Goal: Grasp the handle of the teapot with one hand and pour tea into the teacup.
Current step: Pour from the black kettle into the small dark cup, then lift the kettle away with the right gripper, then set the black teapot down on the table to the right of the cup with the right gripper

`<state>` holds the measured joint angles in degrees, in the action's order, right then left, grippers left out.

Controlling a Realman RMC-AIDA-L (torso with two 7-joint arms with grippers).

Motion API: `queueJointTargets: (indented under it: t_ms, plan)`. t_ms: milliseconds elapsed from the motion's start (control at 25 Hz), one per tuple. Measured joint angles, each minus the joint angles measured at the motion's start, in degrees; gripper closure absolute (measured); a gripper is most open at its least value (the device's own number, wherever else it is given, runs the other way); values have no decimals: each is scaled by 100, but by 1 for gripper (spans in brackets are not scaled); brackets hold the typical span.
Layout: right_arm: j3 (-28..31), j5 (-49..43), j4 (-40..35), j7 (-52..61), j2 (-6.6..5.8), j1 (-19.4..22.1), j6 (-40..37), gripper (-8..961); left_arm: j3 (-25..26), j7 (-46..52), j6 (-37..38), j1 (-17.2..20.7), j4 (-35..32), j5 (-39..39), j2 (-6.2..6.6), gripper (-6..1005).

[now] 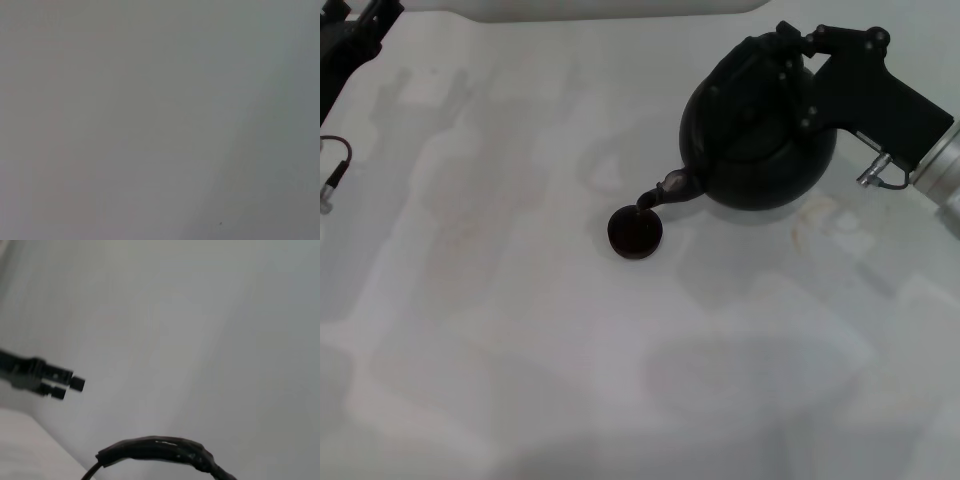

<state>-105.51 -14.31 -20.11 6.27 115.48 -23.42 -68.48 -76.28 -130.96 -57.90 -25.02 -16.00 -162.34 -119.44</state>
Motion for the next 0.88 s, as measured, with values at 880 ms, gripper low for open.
queueJointTargets:
  t_ms: [880]
  plan:
    - [831, 198, 1033, 3116, -4, 389, -644, 839, -1, -23, -25, -1, 64, 10, 6, 112]
